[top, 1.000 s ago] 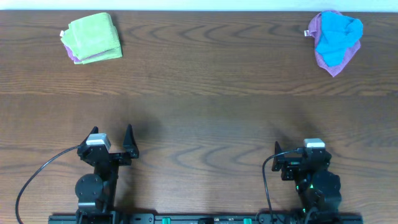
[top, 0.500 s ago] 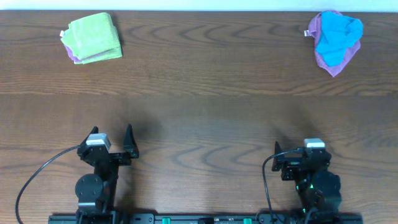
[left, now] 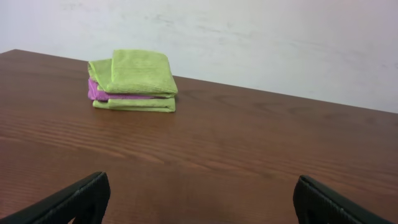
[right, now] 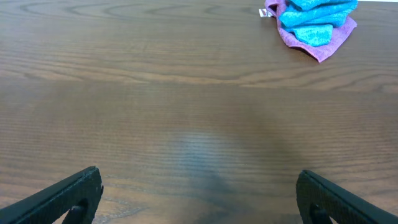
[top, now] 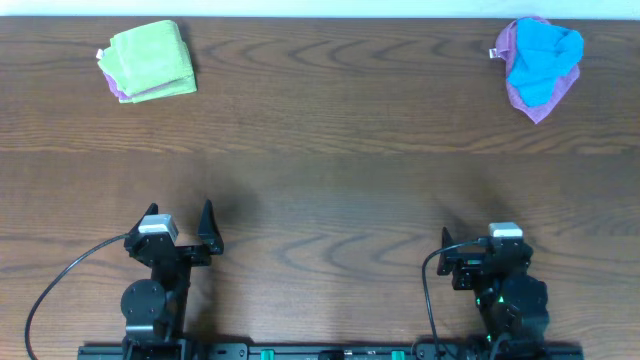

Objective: Fold the cloth

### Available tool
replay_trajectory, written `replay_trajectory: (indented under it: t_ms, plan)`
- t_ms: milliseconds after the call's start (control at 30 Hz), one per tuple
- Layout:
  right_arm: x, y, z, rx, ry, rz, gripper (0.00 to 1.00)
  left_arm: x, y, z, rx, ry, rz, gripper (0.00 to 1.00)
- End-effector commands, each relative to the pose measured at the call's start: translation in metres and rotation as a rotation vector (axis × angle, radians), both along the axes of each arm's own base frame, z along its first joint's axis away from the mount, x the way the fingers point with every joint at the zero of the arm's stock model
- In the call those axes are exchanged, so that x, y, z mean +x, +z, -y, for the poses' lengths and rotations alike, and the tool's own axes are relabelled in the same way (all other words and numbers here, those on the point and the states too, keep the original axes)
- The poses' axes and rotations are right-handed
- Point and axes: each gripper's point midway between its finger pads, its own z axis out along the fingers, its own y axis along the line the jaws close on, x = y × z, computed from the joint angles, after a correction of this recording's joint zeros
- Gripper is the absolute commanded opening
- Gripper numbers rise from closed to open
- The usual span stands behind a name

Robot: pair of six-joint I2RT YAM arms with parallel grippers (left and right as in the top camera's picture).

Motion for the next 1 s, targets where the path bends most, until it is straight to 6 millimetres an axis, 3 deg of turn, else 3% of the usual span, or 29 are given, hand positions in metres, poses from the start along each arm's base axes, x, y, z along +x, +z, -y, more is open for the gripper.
replay_trajectory:
  t_ms: [0,100,200,300,367,600,800,967]
  plan:
    - [0.000,-0.002,0.002,0.006,-0.011,0.001,0.99,0.000,-0.019,-0.002,0.021,0.012,-0.047,0.95]
    - [0.002,0.002,0.002,0.009,-0.011,0.020,0.99,0.000,-0.019,-0.002,0.021,0.012,-0.047,0.95]
    - [0.008,0.019,0.001,0.073,-0.033,0.091,0.99,0.000,-0.019,-0.002,0.021,0.012,-0.047,0.95]
    - [0.018,0.057,0.001,0.156,-0.050,0.250,0.99,0.000,-0.019,-0.002,0.021,0.012,-0.047,0.95]
    - [0.023,0.072,0.003,0.160,-0.065,0.309,0.99,0.000,-0.019,-0.002,0.021,0.012,-0.047,0.95]
    - [0.057,0.068,0.023,0.149,-0.164,0.247,0.99,0.000,-0.019,-0.002,0.021,0.012,-0.047,0.95]
    - [0.127,0.078,0.038,0.103,-0.154,0.047,0.99,0.000,-0.019,-0.002,0.021,0.012,-0.047,0.95]
    - [0.201,0.079,0.055,-0.004,-0.126,-0.101,0.99,0.000,-0.019,-0.002,0.021,0.012,-0.047,0.95]
